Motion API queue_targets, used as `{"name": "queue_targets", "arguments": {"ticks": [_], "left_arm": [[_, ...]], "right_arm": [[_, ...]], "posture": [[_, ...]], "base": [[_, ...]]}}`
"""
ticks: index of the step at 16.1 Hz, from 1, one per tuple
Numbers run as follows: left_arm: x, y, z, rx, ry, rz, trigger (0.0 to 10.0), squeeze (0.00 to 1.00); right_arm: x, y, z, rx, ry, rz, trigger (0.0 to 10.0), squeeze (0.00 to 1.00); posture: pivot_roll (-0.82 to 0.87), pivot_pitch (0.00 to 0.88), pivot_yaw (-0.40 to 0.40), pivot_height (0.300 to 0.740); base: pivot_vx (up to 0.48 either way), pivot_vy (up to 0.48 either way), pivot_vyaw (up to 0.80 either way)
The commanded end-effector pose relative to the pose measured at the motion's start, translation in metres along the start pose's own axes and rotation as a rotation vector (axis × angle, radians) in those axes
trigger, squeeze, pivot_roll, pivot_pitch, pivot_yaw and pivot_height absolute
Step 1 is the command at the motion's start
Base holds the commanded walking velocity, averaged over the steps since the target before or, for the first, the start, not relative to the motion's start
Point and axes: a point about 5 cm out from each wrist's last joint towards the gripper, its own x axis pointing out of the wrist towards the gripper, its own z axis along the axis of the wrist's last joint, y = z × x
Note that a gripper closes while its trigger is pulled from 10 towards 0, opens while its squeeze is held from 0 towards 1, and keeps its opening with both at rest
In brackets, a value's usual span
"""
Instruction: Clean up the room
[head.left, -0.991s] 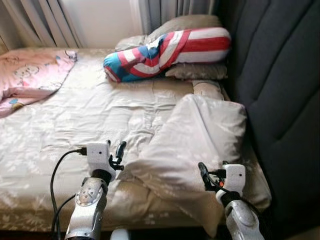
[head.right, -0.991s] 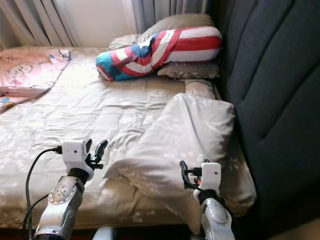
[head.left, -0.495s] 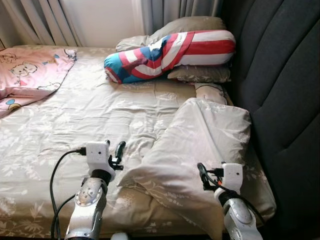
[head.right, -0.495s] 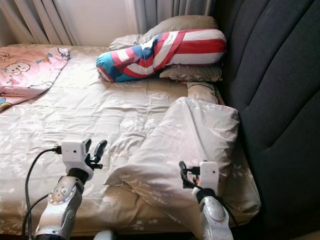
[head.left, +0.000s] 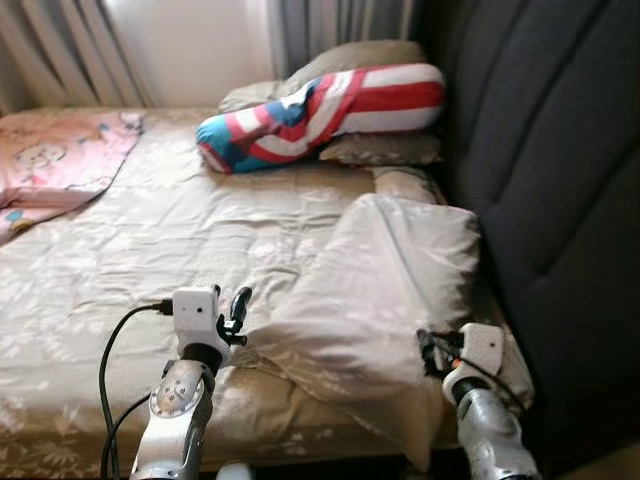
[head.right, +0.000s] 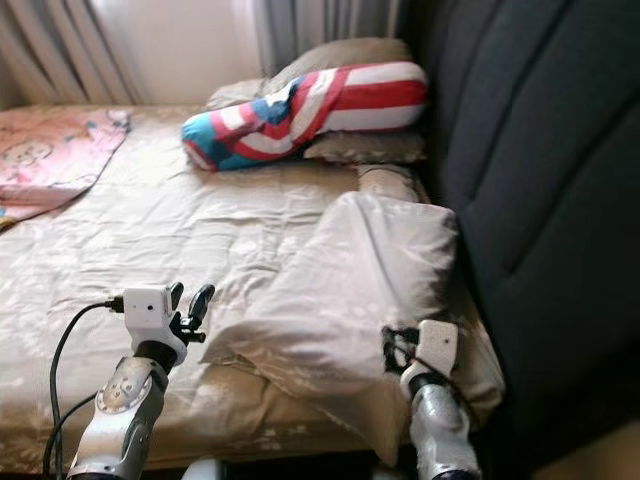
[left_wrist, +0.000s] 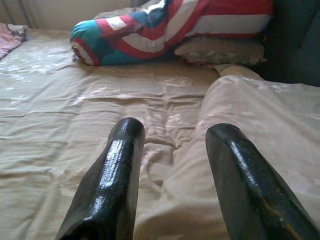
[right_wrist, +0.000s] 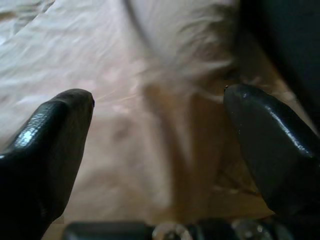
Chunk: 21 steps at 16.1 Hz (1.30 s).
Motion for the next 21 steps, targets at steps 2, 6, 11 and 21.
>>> {"name": "queue_targets", "arguments": {"ticks": [2,6,11,21], "left_arm": [[0.0,-0.001,0.005,0.0,-0.015,-0.004,10.0,0.0],[0.002,-0.002,0.005,0.0,-0.016,-0.007,10.0,0.0],[0.002,-0.001,0.006,-0.002,-0.023,-0.004,10.0,0.0],[0.002,-0.003,0.007,-0.002,-0.027,-0.006,10.0,0.0]], "right_arm": [[0.002,0.002,0.002,-0.002,-0.001,0.001,10.0,0.0],[-0.001,0.005,-0.004,0.002,0.004,0.012,10.0,0.0],[-0.001,0.006,-0.006,-0.013,0.018,0.021,10.0,0.0],[-0.003,0.002,-0.011,-0.016,0.035,-0.002,10.0,0.0]], "posture": [[-0.03,0.033,-0.023,0.644],[-0.03,0.033,-0.026,0.644],[-0.03,0.03,-0.031,0.644],[-0.03,0.033,-0.03,0.644]], "base": [[0.292,0.0,0.0],[0.306,0.0,0.0],[0.311,0.0,0.0],[0.275,0.0,0.0]]}}
